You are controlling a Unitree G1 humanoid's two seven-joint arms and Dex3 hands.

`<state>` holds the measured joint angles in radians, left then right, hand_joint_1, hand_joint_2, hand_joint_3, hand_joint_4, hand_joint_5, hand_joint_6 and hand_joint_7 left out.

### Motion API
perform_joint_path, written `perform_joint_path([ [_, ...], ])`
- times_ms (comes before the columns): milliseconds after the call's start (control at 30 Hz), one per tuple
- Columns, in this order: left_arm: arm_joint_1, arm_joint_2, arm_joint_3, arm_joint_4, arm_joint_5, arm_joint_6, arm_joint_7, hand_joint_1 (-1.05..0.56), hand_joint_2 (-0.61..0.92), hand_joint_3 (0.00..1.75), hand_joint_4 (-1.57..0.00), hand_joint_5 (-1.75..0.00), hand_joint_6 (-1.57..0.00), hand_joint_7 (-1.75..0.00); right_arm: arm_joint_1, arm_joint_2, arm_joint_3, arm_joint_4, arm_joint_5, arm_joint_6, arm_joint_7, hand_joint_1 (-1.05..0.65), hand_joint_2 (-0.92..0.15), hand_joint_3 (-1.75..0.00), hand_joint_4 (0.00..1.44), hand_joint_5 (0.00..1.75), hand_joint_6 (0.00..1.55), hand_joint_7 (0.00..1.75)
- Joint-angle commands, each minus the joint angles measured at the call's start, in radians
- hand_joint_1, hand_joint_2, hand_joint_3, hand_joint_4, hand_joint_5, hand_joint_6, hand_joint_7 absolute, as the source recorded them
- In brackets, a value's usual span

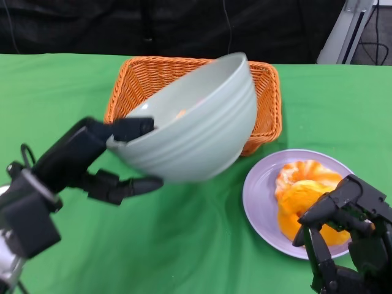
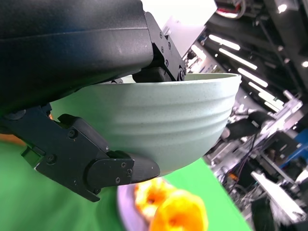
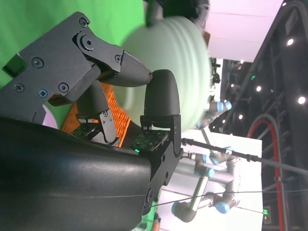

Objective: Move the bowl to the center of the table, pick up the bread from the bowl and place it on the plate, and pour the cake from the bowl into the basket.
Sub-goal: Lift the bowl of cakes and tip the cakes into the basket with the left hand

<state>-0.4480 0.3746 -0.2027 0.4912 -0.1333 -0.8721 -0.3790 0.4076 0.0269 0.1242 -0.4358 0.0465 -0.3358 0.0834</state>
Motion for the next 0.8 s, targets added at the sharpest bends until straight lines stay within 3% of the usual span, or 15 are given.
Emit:
perform_joint_path([
  [33,-0.072,-0.039,0.043,0.053,0.023,0.015,0.003,-0.20,0.65,0.91,-0.66,-1.73,-0.69,-1.36,0.003,-0.004,-0.009,0.008,0.009,-0.019,-0.003,-0.14,-0.50,-1.08,0.72,1.59,0.65,1.34],
  [467,-0.288,-0.152,0.099,0.276,0.210,-0.068,0.080,-0.27,0.82,0.55,-0.69,-1.71,-0.74,-1.15,-0.002,0.001,-0.005,0.034,-0.007,-0.012,-0.010,-0.14,-0.54,-1.00,0.71,1.59,0.64,1.36],
  [600,-0.367,-0.194,0.099,0.381,0.245,-0.067,0.122,-0.28,0.86,0.49,-0.70,-1.66,-0.73,-1.16,0.000,0.003,-0.003,0.042,-0.001,-0.012,-0.010,-0.16,-0.54,-0.99,0.71,1.58,0.64,1.36],
  [800,-0.465,-0.248,0.098,0.509,0.297,-0.047,0.184,-0.26,0.92,0.39,-0.70,-1.73,-0.74,-1.19,0.007,0.003,-0.001,0.049,-0.015,-0.015,-0.015,-0.17,-0.54,-1.00,0.72,1.57,0.65,1.36],
])
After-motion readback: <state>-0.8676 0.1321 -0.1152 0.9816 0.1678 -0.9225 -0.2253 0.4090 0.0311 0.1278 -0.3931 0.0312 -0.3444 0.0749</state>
